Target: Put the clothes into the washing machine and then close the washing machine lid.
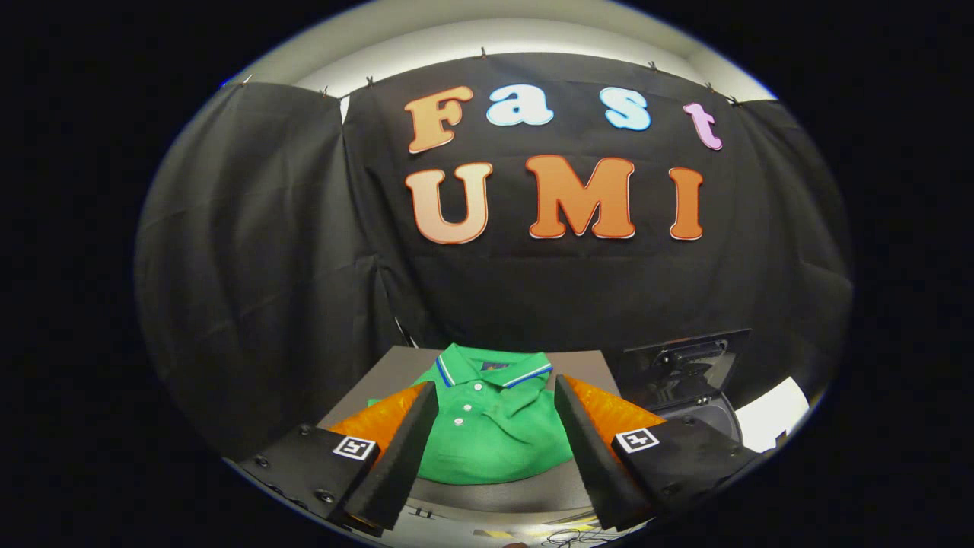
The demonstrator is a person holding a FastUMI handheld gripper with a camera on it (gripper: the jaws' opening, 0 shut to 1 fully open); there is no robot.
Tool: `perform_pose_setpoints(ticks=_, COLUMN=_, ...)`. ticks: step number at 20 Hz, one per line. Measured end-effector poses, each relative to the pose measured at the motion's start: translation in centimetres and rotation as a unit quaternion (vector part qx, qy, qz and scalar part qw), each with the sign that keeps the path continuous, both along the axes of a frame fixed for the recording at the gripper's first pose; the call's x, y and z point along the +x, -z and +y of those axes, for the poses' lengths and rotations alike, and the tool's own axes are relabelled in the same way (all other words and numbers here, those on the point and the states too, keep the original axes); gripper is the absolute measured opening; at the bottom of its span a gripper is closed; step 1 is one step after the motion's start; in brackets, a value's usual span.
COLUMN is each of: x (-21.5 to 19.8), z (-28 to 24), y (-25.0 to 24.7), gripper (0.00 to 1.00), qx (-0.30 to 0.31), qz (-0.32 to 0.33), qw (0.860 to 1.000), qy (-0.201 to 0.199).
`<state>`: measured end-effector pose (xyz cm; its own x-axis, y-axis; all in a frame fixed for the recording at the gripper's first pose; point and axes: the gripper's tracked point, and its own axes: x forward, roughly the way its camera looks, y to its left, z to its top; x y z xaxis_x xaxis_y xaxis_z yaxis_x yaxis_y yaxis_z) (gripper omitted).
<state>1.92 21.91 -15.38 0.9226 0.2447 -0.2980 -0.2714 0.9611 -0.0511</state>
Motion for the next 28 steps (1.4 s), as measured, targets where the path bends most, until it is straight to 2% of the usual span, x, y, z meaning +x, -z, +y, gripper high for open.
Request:
perform_pose_setpoints(ticks=4, x=1.0, z=2.9, y=4.1, gripper=0.99, qx=-0.019, qz=0.043, qw=0.999, qy=-0.018)
perform_pose_setpoints(ticks=12, x=3.2, z=2.6, y=8.7, gripper=0.99, qx=-0.052, qz=0.102, qw=0.993, qy=0.008)
perform_pose_setpoints(ticks=17, x=3.4, z=3.3, y=9.7, gripper=0.99, qx=-0.087, qz=0.097, qw=0.991, qy=-0.009)
perform_pose_setpoints(ticks=20, x=3.3, z=3.1, y=9.9, gripper=0.98, qx=-0.066, qz=0.094, qw=0.993, qy=-0.009)
perform_pose_setpoints(ticks=25, x=3.0, z=3.6, y=10.0, gripper=0.82, qx=-0.07, qz=0.103, qw=0.991, qy=-0.041)
perform_pose_setpoints(ticks=27, x=2.8, z=3.5, y=10.0, gripper=0.65, qx=-0.068, qz=0.102, qw=0.991, qy=-0.044)
perform_pose_setpoints(ticks=28, x=2.7, z=3.3, y=10.0, gripper=0.65, qx=-0.067, qz=0.103, qw=0.991, qy=-0.047)
